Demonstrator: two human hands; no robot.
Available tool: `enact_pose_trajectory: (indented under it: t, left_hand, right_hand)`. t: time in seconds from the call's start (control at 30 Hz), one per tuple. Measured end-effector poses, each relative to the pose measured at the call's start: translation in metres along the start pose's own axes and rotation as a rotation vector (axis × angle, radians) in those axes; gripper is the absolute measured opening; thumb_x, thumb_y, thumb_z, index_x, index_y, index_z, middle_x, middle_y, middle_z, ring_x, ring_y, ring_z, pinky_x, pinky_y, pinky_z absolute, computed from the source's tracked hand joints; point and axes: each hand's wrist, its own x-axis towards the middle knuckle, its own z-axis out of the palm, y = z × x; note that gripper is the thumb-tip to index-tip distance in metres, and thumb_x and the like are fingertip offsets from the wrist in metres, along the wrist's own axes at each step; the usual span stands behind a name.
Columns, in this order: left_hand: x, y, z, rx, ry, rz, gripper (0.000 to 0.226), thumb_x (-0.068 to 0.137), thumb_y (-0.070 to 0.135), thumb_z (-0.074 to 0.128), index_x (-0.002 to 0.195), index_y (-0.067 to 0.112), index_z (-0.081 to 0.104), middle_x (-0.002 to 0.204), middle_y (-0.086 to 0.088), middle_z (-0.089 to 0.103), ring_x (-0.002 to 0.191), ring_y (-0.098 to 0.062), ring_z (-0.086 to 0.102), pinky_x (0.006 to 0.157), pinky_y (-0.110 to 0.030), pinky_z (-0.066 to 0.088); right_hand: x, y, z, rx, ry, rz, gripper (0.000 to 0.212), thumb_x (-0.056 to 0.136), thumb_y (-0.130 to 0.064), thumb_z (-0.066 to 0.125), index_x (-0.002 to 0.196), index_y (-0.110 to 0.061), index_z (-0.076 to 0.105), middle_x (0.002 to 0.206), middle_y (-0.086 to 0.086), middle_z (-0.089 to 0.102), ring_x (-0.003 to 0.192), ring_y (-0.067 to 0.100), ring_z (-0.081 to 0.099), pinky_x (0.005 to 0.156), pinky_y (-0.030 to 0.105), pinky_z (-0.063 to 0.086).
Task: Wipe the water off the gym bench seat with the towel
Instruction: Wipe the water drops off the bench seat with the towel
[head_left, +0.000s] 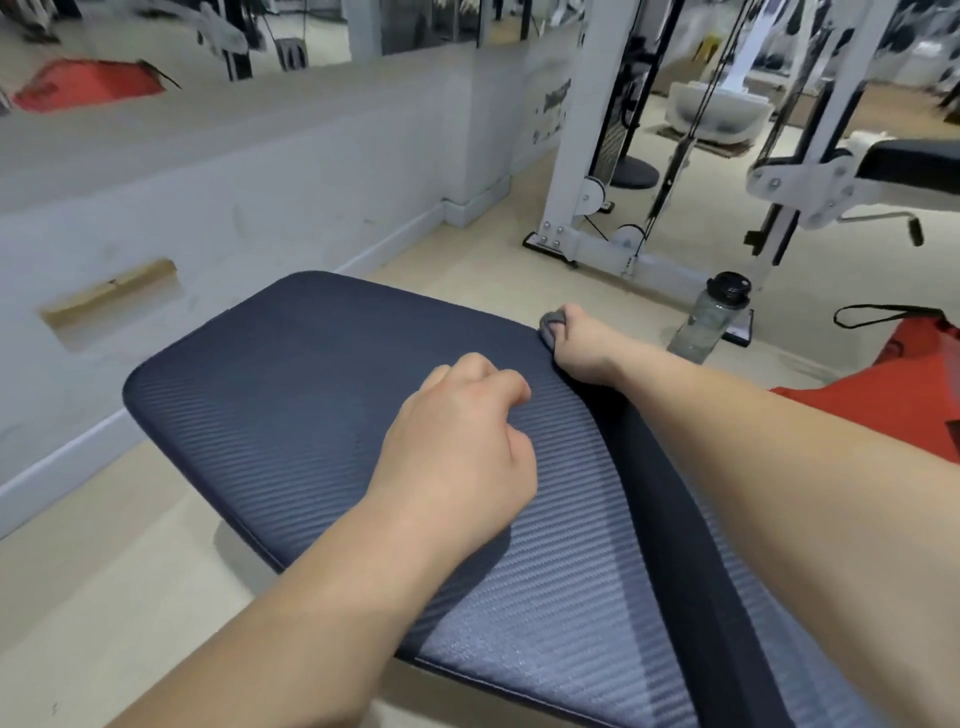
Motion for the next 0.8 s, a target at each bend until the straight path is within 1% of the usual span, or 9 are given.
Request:
enact_pose_trajectory:
  t: [0.07, 0.17, 0.23, 0.3, 0.4, 0.53, 0.63, 0.73, 0.8]
  left_hand:
    - [-0.004, 0.005, 0.001, 0.02, -0.037, 0.013, 0.035, 0.089, 0.017, 0.052, 0.119, 0.027, 0.067, 0.119, 0.011, 0.059, 0.114, -0.015, 0.052, 0.092, -0.036, 0.05]
    - [-0.015, 0.023, 0.004, 0.038, -0.118, 0.045, 0.037, 0.09, 0.017, 0.049, 0.121, 0.028, 0.065, 0.121, 0.013, 0.057, 0.117, -0.013, 0.051, 0.093, -0.035, 0.049]
    - [-0.026, 0.039, 0.009, 0.054, -0.173, 0.093, 0.037, 0.091, 0.018, 0.048, 0.123, 0.028, 0.064, 0.123, 0.013, 0.057, 0.118, -0.013, 0.05, 0.095, -0.035, 0.049]
    - [-0.039, 0.057, 0.014, 0.069, -0.222, 0.15, 0.038, 0.092, 0.018, 0.048, 0.125, 0.028, 0.063, 0.123, 0.013, 0.057, 0.118, -0.013, 0.05, 0.095, -0.035, 0.049]
    - [-0.06, 0.082, 0.02, 0.079, -0.268, 0.254, 0.038, 0.093, 0.02, 0.047, 0.126, 0.029, 0.063, 0.122, 0.013, 0.057, 0.116, -0.013, 0.051, 0.096, -0.035, 0.048]
    - [-0.078, 0.101, 0.027, 0.033, -0.299, 0.324, 0.036, 0.094, 0.022, 0.048, 0.126, 0.031, 0.063, 0.123, 0.016, 0.057, 0.114, -0.011, 0.052, 0.095, -0.033, 0.049]
    - [-0.085, 0.108, 0.032, -0.005, -0.325, 0.291, 0.033, 0.096, 0.029, 0.052, 0.127, 0.033, 0.062, 0.123, 0.019, 0.058, 0.115, -0.007, 0.054, 0.094, -0.03, 0.05]
    - [-0.09, 0.124, 0.039, -0.185, -0.347, 0.177, 0.022, 0.094, 0.041, 0.061, 0.115, 0.037, 0.067, 0.111, 0.021, 0.064, 0.103, 0.002, 0.06, 0.089, -0.029, 0.052]
    - [-0.091, 0.136, 0.047, -0.354, -0.399, 0.06, 0.016, 0.091, 0.047, 0.066, 0.101, 0.035, 0.069, 0.1, 0.018, 0.071, 0.092, 0.003, 0.065, 0.084, -0.026, 0.054]
  right_hand:
    - [-0.027, 0.021, -0.007, -0.002, 0.032, 0.058, 0.005, 0.108, -0.019, 0.038, 0.106, -0.014, 0.038, 0.098, 0.011, 0.048, 0.089, 0.025, 0.044, 0.078, 0.028, 0.033]
    - [-0.079, 0.053, -0.022, -0.007, 0.036, 0.082, 0.013, 0.106, -0.019, 0.042, 0.104, -0.006, 0.043, 0.089, 0.008, 0.051, 0.083, 0.025, 0.046, 0.072, 0.03, 0.033]
    - [-0.116, 0.079, -0.032, -0.045, 0.08, 0.151, 0.019, 0.104, -0.032, 0.046, 0.1, -0.014, 0.043, 0.083, 0.004, 0.053, 0.084, 0.03, 0.054, 0.076, 0.037, 0.044]
    - [-0.153, 0.1, -0.043, -0.116, 0.13, 0.194, 0.022, 0.101, -0.041, 0.049, 0.095, -0.021, 0.043, 0.091, 0.005, 0.057, 0.089, 0.033, 0.058, 0.08, 0.042, 0.049]
    - [-0.205, 0.108, -0.065, -0.029, 0.298, 0.197, 0.013, 0.103, -0.03, 0.049, 0.103, -0.017, 0.05, 0.101, 0.004, 0.057, 0.093, 0.03, 0.057, 0.075, 0.035, 0.04]
    - [-0.276, 0.094, -0.083, 0.443, 0.394, 0.287, 0.02, 0.109, -0.025, 0.038, 0.111, -0.014, 0.054, 0.104, 0.003, 0.065, 0.098, 0.019, 0.058, 0.079, 0.026, 0.038]
    - [-0.329, 0.084, -0.081, 1.111, 0.304, 0.383, 0.031, 0.109, -0.031, 0.043, 0.108, -0.013, 0.069, 0.119, 0.016, 0.075, 0.105, 0.027, 0.072, 0.094, 0.038, 0.054]
    - [-0.37, 0.083, -0.079, 1.557, 0.187, 0.423, 0.037, 0.103, -0.03, 0.054, 0.111, 0.003, 0.069, 0.11, 0.018, 0.075, 0.104, 0.031, 0.07, 0.098, 0.042, 0.051]
    - [-0.382, 0.088, -0.078, 1.752, 0.097, 0.416, 0.033, 0.097, -0.029, 0.058, 0.101, 0.003, 0.067, 0.098, 0.016, 0.068, 0.095, 0.03, 0.065, 0.09, 0.039, 0.051]
